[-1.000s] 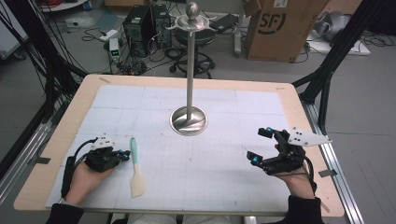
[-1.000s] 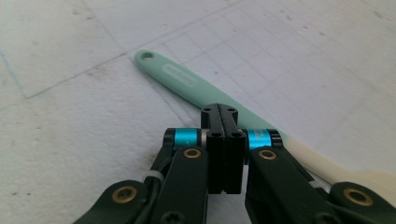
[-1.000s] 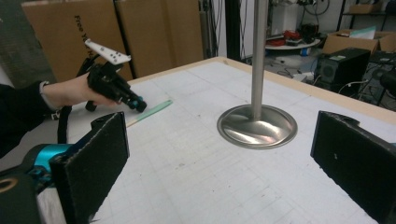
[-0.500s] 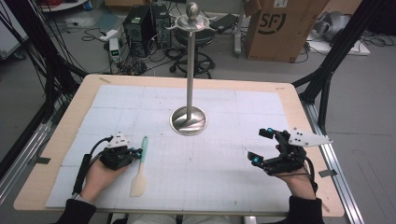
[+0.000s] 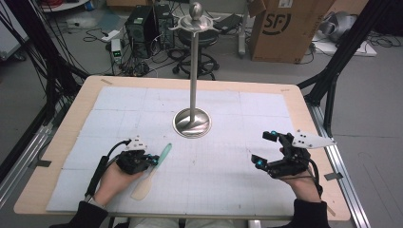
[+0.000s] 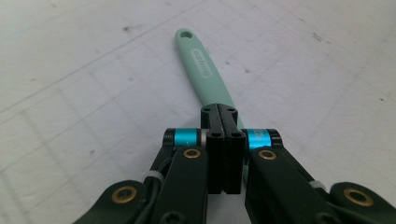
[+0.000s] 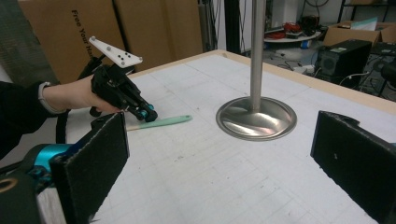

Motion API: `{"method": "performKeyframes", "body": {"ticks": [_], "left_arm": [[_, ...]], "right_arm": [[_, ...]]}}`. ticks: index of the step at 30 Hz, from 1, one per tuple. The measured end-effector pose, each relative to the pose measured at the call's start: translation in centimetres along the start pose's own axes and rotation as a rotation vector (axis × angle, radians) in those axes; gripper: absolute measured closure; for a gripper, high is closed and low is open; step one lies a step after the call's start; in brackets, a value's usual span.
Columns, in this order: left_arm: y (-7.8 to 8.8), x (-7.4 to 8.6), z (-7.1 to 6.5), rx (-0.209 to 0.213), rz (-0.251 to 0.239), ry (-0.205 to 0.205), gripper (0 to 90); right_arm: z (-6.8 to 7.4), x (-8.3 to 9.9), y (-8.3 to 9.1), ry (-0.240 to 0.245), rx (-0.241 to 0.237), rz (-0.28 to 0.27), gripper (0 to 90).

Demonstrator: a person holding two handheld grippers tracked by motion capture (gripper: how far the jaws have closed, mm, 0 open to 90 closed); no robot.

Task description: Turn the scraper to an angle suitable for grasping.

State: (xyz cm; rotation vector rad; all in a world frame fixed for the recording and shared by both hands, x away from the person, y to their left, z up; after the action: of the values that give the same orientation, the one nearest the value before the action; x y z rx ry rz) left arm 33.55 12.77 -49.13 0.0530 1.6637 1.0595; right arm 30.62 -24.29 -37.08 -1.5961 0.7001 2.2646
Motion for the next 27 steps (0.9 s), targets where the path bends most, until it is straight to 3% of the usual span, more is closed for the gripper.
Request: {"method": "performKeyframes", "body": {"ticks": [12, 27], "left_arm": [[-1.1, -1.1, -3.8, 0.106, 0.013, -0.110, 90.0], [-1.4, -1.4, -6.8, 0.181, 0.011, -0.219, 90.0]], "right_arm": [[0.1, 0.0, 0.3, 0.003, 0.002, -0.007, 3.2], [0.1, 0.2, 0.3, 0.001, 0.002, -0.003, 3.1]]}}
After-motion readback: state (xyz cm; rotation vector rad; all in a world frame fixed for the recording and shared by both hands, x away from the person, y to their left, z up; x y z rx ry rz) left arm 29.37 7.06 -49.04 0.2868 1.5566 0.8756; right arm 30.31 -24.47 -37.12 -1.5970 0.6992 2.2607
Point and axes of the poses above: each handheld gripper's, and its own axes: y roughly backward along the jaws, x roughly out of its underside, z roughly to its left, the point moved 7 cm from there along -y, roughly forward along the jaws, and after that the axes turned 9 degrees about -y, right-handed, at the moved point
